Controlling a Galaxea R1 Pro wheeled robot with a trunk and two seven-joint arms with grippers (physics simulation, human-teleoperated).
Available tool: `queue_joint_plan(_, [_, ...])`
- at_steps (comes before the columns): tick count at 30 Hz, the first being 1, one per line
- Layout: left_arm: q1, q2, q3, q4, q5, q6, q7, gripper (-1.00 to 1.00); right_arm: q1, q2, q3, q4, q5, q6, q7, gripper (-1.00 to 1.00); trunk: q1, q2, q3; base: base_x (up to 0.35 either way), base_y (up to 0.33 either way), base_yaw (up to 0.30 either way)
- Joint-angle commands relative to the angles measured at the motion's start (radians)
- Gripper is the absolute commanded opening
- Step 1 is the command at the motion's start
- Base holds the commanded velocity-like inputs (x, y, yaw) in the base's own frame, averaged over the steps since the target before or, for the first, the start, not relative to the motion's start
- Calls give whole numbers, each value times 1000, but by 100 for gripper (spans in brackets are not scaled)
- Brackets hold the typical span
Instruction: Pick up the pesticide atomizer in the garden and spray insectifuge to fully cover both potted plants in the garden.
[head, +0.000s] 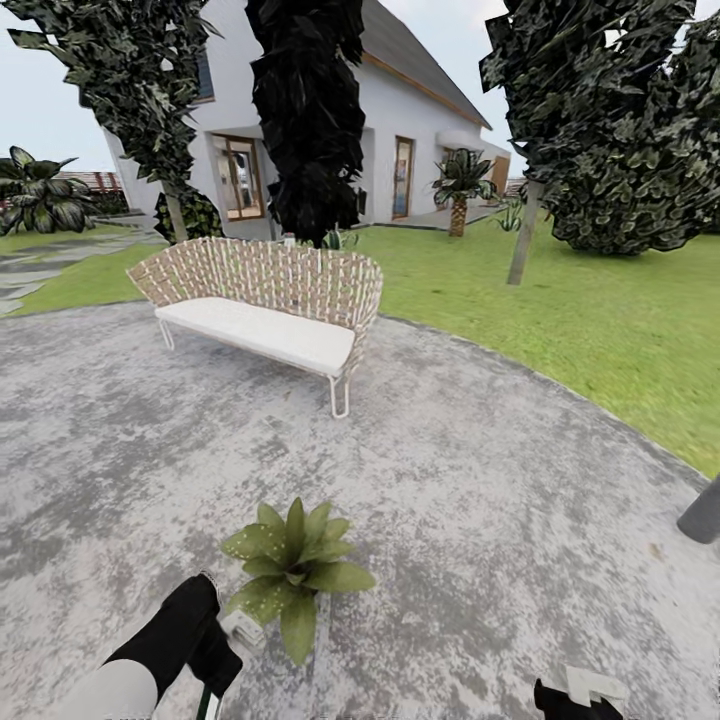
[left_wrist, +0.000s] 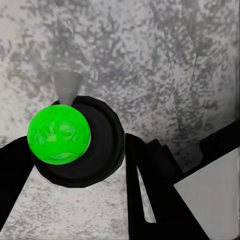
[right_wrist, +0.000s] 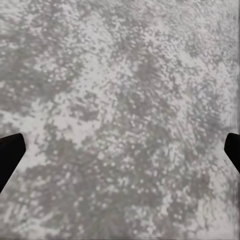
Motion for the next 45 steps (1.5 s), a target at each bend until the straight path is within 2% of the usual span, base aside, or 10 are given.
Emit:
queue_joint_plan(1, [0, 0, 18, -2, -7, 4, -9, -100, -1, 0, -8, 1, 11, -3, -3, 100, -1, 0, -1, -195, -246, 223])
queue_joint_plan(5, [0, -2, 44, -2, -7, 2, -8, -100, -1, 1, -8, 1, 11, -3, -4, 100, -1, 0, -1, -154, -253, 260])
queue_joint_plan(14, [0, -8, 44, -2, -9, 0, -7, -100, -1, 1, -8, 1, 10, -3, -4, 100, -1, 0, -1, 9, -286, 205])
queue_joint_plan(23, [0, -9, 40, -2, -13, 0, -7, -100, -1, 1, -8, 1, 10, -3, -3, 100, -1, 0, -1, 17, -24, 10])
queue_joint_plan(34, [0, -9, 48, -2, -9, 1, -7, -100, -1, 1, -8, 1, 10, -3, -4, 100, -1, 0, -1, 38, -56, 263])
queue_joint_plan(40, [0, -9, 46, -3, -10, 2, -8, -100, -1, 1, -8, 1, 10, -3, -3, 100, -1, 0, -1, 88, -117, 66])
queue_joint_plan(44, [-6, -13, 40, -5, -16, 11, -7, -100, -1, 0, -8, 3, 12, -3, -3, 100, -1, 0, -1, 1, -1, 0])
queue_joint_plan(45, [-11, -12, 37, -5, -17, 30, -10, -100, -1, -3, -8, 4, 12, -3, -3, 100, -1, 0, -1, 0, 0, 0])
